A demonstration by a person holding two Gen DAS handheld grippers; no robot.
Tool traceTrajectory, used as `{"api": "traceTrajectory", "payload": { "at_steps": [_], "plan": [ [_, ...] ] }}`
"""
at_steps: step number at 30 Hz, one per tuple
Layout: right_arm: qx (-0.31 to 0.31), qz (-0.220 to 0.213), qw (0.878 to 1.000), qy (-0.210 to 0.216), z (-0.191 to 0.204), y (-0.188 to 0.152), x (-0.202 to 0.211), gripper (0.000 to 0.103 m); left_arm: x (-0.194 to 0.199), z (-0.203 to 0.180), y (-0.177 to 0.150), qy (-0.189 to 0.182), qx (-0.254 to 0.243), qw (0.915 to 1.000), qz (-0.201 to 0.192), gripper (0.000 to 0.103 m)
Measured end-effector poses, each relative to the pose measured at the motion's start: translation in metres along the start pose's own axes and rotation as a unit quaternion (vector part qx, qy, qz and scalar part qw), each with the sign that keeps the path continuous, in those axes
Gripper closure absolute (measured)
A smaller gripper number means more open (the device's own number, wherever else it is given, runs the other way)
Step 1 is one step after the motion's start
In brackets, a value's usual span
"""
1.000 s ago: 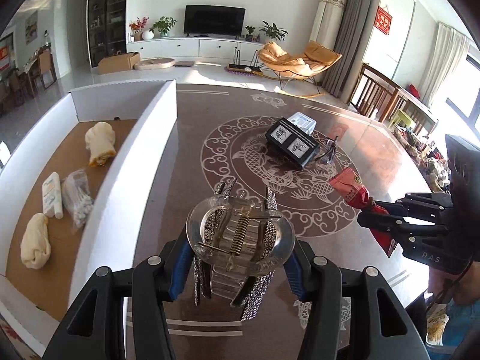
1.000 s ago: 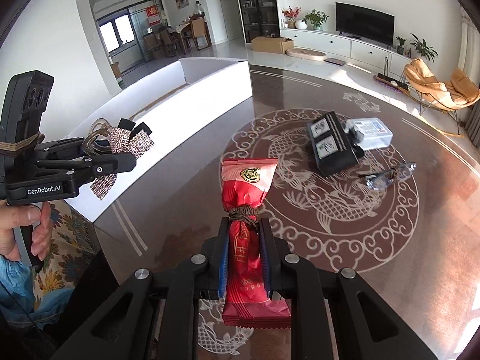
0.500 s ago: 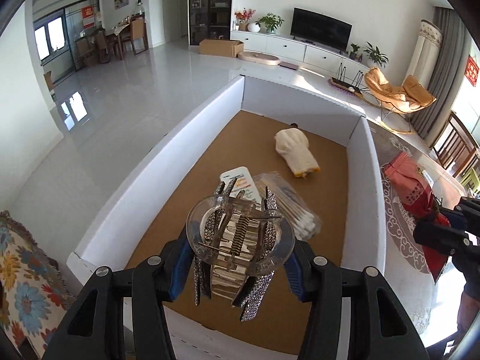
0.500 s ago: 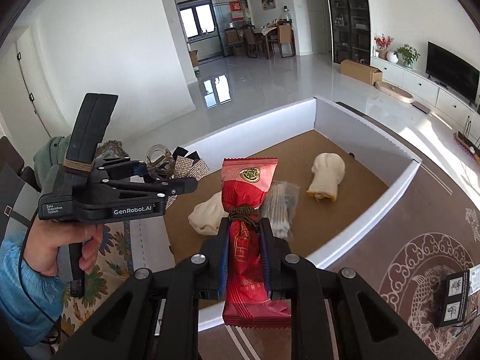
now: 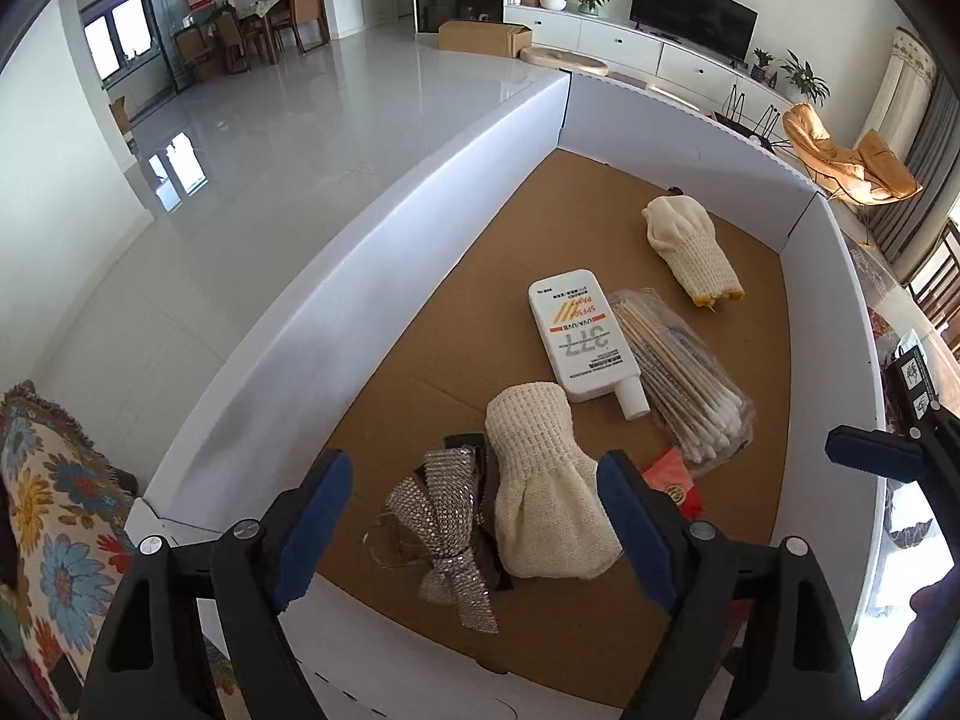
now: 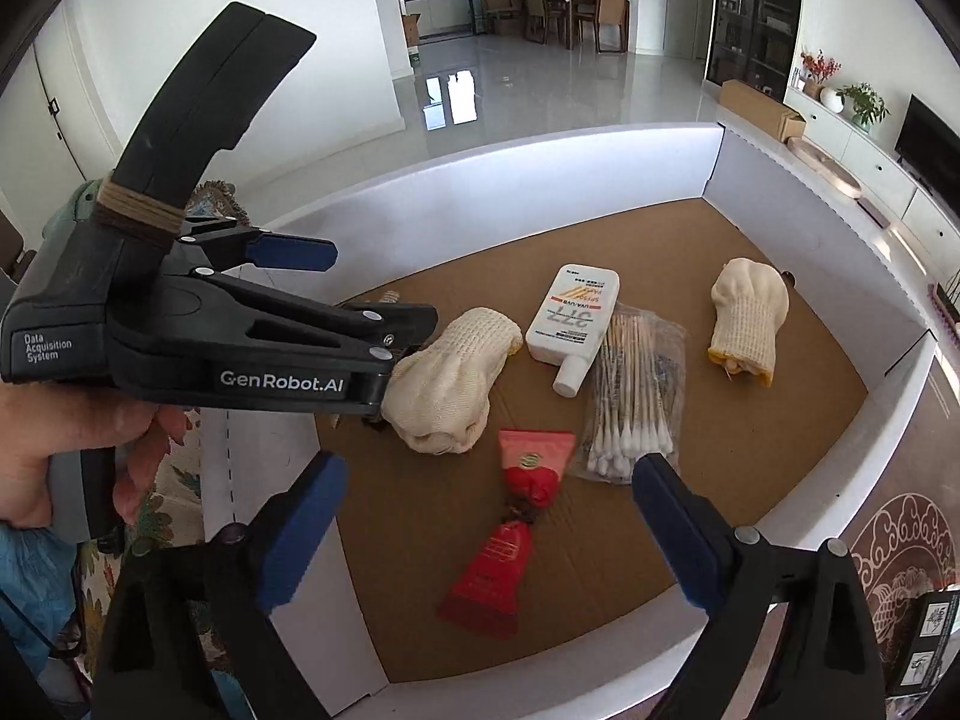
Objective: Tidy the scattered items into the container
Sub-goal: 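Lower both items into the white box and open both grippers, then move both open grippers back over the table toward the black box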
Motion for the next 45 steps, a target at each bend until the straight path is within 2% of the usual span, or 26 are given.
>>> {"api": "traceTrajectory", "payload": {
  "at_steps": [8, 11, 14, 17, 20, 23, 26, 28, 30, 33, 35, 37, 42, 45],
  "plan": [
    [-0.018, -0.035, 0.999, -0.009, -0.013, -0.005, 0.023, 0.006, 0.011, -0.02, -0.001, -0.006, -0.003, 0.9997, -0.024, 0.02],
    [-0.037, -0.058, 0.998, -0.015, -0.026, -0.015, 0.036, 0.001, 0.02, -0.033, -0.003, -0.024, 0.012, 0.9988, -0.04, 0.02],
    [-0.053, -0.076, 0.996, -0.017, -0.041, -0.028, 0.051, 0.001, 0.03, -0.051, -0.006, -0.045, 0.023, 0.997, -0.059, 0.02],
    [-0.062, -0.099, 0.992, -0.045, -0.061, -0.05, 0.074, 0.001, 0.044, -0.074, -0.01, -0.048, 0.02, 0.9949, -0.087, 0.02],
    [-0.083, -0.125, 0.985, -0.084, -0.09, -0.082, 0.098, 0.001, 0.064, -0.108, -0.014, -0.054, -0.009, 0.9916, -0.117, 0.02],
    [-0.131, -0.145, 0.974, -0.118, -0.126, -0.132, 0.121, 0.001, 0.084, -0.155, -0.022, -0.071, -0.043, 0.9861, -0.144, 0.02],
    [-0.202, -0.152, 0.952, -0.173, -0.166, -0.206, 0.136, 0.001, 0.095, -0.215, -0.038, -0.12, -0.08, 0.9779, -0.152, 0.018],
    [-0.244, -0.14, 0.934, -0.221, -0.19, -0.261, 0.144, 0.001, 0.092, -0.262, -0.054, -0.163, -0.112, 0.9705, -0.138, 0.012],
    [-0.289, -0.109, 0.916, -0.256, -0.213, -0.314, 0.153, 0.001, 0.081, -0.307, -0.073, -0.198, -0.15, 0.9609, -0.122, 0.01],
    [-0.362, -0.089, 0.89, -0.264, -0.241, -0.375, 0.168, 0.001, 0.05, -0.363, -0.102, -0.209, -0.201, 0.9529, -0.088, 0.01],
    [-0.386, -0.088, 0.876, -0.275, -0.251, -0.401, 0.179, 0.001, 0.028, -0.386, -0.117, -0.209, -0.222, 0.9502, -0.065, 0.01],
    [-0.389, -0.088, 0.871, -0.286, -0.257, -0.414, 0.187, 0.001, 0.011, -0.399, -0.128, -0.205, -0.236, 0.9485, -0.051, 0.01],
    [-0.38, -0.079, 0.874, -0.291, -0.261, -0.421, 0.179, 0.001, -0.016, -0.41, -0.139, -0.199, -0.243, 0.9488, -0.034, 0.01],
    [-0.388, -0.067, 0.875, -0.283, -0.262, -0.422, 0.168, 0.001, -0.019, -0.409, -0.138, -0.192, -0.24, 0.9503, -0.048, 0.01]
  ]
}}
Point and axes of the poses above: each gripper's, at about its wrist camera, not at the fingertips, and x roughly against the way its jaws point, z to its left, y to its top, the point moved 4 cm from there along -x, roughly the way its jaws point, and after that the axes turned 3 degrees about z, right-handed, at the moved point
